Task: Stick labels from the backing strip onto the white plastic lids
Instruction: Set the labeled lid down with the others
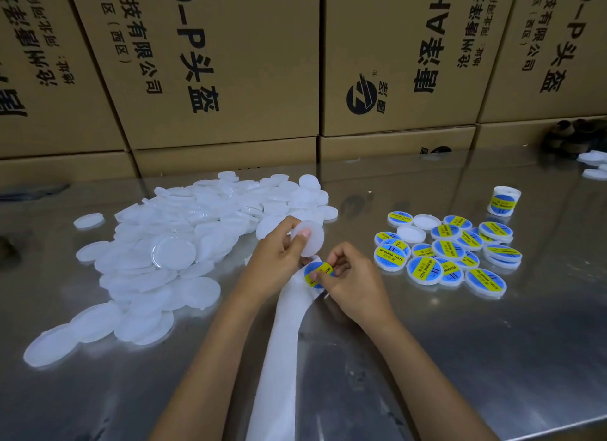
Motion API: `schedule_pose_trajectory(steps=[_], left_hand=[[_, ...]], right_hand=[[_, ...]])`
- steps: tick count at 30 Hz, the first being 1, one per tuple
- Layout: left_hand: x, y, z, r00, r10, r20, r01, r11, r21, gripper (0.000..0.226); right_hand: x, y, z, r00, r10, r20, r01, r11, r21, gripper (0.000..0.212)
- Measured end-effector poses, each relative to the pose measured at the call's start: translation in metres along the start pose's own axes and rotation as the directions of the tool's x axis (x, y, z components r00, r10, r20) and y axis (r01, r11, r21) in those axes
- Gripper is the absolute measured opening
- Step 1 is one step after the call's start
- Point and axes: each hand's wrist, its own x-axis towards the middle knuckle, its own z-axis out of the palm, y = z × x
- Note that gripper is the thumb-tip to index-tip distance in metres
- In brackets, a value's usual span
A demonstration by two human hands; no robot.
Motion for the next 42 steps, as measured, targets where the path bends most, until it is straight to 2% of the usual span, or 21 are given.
schedule_pose_trajectory(steps=[6, 9, 13, 18, 21, 24, 28, 31, 33, 38, 42], left_hand=[[0.003, -0.008, -0.001, 1.000, -0.012, -0.022, 0.013, 0.998, 0.062, 0.012], [0.005, -0.010, -0.004, 0.998, -0.042, -0.040, 0.045, 0.995, 0.094, 0.014], [0.005, -0.009, -0.005, 0.994, -0.074, -0.076, 0.085, 0.985, 0.151, 0.020], [0.006, -0.005, -0.006, 0.976, -0.154, -0.154, 0.150, 0.988, -0.041, 0.013], [0.008, 0.000, -0.009, 0.968, -0.147, -0.205, 0.130, 0.987, -0.097, 0.011], [0.007, 0.008, -0.007, 0.965, -0.159, -0.208, 0.109, 0.967, -0.231, 0.012], [0.001, 0.017, 0.004, 0.975, -0.175, -0.134, 0.104, 0.900, -0.423, 0.034], [-0.002, 0.020, 0.011, 0.978, -0.183, -0.099, 0.111, 0.859, -0.500, 0.031], [-0.002, 0.022, 0.013, 0.975, -0.217, -0.057, 0.151, 0.824, -0.546, 0.026], [0.000, 0.026, 0.017, 0.956, -0.271, 0.114, 0.278, 0.705, -0.652, 0.026], [0.001, 0.023, 0.017, 0.950, -0.272, 0.156, 0.305, 0.689, -0.657, 0.035]], right_hand=[[-0.001, -0.008, -0.007, 0.997, 0.039, 0.061, -0.046, 0.993, 0.113, 0.027], [0.000, -0.013, -0.012, 0.996, 0.061, 0.057, -0.074, 0.966, 0.249, 0.026], [0.003, -0.016, -0.018, 0.983, 0.176, 0.044, -0.176, 0.867, 0.465, 0.024], [0.005, -0.017, -0.027, 0.946, 0.322, 0.042, -0.259, 0.668, 0.698, 0.024], [0.006, -0.017, -0.029, 0.943, 0.324, 0.071, -0.266, 0.613, 0.744, 0.023], [0.004, -0.019, -0.027, 0.954, 0.290, 0.078, -0.254, 0.637, 0.728, 0.023], [0.003, -0.022, -0.025, 0.968, 0.235, 0.085, -0.223, 0.660, 0.717, 0.021], [0.002, -0.023, -0.025, 0.980, 0.182, 0.083, -0.185, 0.666, 0.723, 0.020], [0.002, -0.025, -0.025, 0.988, 0.148, 0.031, -0.125, 0.682, 0.720, 0.021], [0.002, -0.027, -0.022, 0.989, 0.061, -0.138, 0.035, 0.800, 0.600, 0.024], [0.001, -0.027, -0.017, 0.980, -0.012, -0.199, 0.113, 0.854, 0.509, 0.027]])
